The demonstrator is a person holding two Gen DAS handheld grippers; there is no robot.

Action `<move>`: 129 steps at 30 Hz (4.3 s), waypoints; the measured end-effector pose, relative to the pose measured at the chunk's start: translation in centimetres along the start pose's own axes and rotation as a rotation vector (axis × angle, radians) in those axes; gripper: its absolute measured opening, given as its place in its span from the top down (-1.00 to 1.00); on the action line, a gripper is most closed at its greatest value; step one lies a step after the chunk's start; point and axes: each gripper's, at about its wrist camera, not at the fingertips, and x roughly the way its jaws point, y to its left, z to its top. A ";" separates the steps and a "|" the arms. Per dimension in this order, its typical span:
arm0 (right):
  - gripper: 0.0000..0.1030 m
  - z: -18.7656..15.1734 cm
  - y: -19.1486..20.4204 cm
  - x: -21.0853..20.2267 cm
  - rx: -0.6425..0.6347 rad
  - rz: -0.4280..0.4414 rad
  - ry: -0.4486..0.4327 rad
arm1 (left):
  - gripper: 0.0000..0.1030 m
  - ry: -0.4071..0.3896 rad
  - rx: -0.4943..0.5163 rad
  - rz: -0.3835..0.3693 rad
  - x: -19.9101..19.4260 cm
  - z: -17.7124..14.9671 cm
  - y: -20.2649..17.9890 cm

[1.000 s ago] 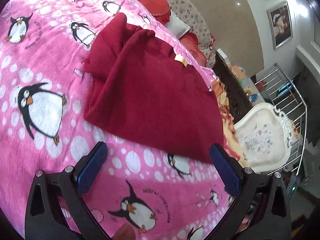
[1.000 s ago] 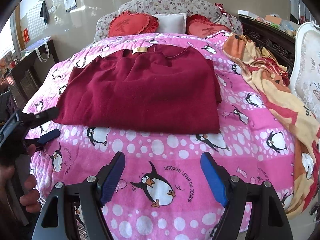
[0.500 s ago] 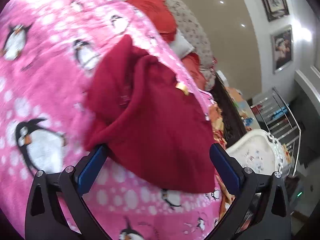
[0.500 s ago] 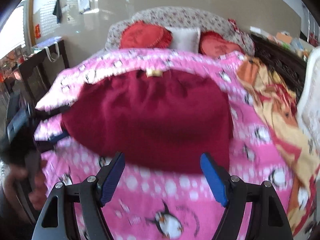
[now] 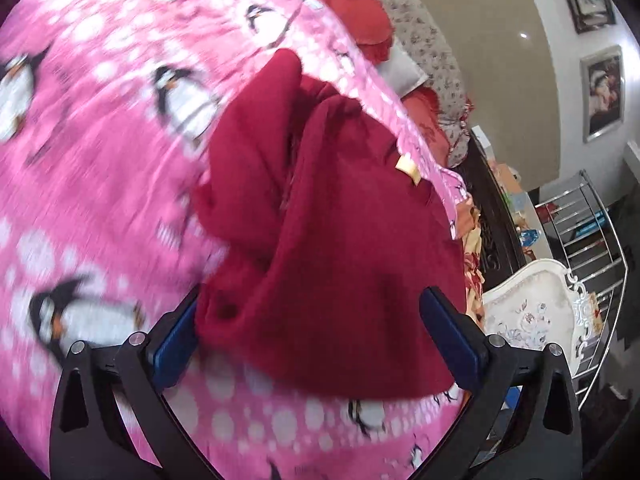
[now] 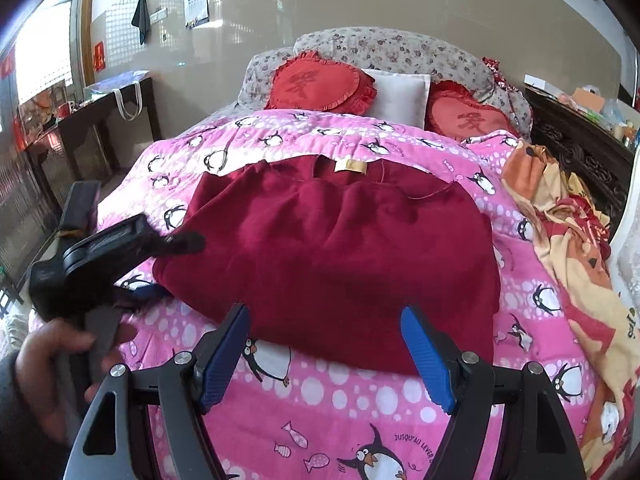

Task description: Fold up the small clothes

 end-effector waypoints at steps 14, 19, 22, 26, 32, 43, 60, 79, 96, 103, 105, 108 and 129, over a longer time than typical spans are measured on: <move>-0.47 5.8 1.8 1.8 -0.034 0.113 -0.086 | -0.82 -0.032 -0.015 -0.192 -1.4 0.1 1.2; -0.47 13.5 5.9 9.4 -0.052 0.404 0.060 | -0.18 -0.073 0.050 0.010 -0.9 -1.2 0.7; -0.47 16.7 9.5 16.9 -0.071 0.541 0.265 | 0.08 -0.096 0.053 0.056 -0.8 -1.6 1.2; -0.47 17.9 11.5 24.1 -0.045 0.442 0.480 | 0.12 -0.117 0.087 0.084 -0.6 -2.0 1.1; -0.48 18.6 13.2 28.5 -0.008 0.305 0.603 | 0.12 -0.122 0.119 0.087 -0.1 -2.4 0.8; 0.15 18.0 14.2 29.7 -0.120 0.110 0.617 | 0.47 -0.109 0.073 0.050 0.1 -1.9 1.1; 0.77 20.2 -14.8 14.7 0.403 0.585 0.312 | 0.65 -0.162 0.657 0.073 1.5 -7.7 -18.6; 0.62 10.7 -28.7 13.9 0.529 0.398 0.135 | 0.16 0.180 0.649 -0.045 8.7 -13.3 -21.7; 0.56 4.6 -21.5 11.1 0.182 0.390 0.061 | 0.03 0.117 0.565 0.039 8.3 -8.8 -18.5; -0.68 2.6 -24.2 9.6 0.328 0.338 -0.075 | -0.56 -0.008 0.502 0.133 9.8 -2.4 -17.1; -0.68 2.2 -24.1 11.0 0.338 0.328 -0.047 | -0.56 0.048 0.456 0.140 11.6 -1.7 -15.9; -0.68 1.4 -24.8 14.1 0.424 0.380 0.007 | -0.57 0.151 0.350 0.038 14.0 -1.7 -13.9; 0.45 6.4 -13.5 11.8 0.455 0.705 -0.034 | 0.10 0.022 0.360 0.107 0.8 2.5 -10.8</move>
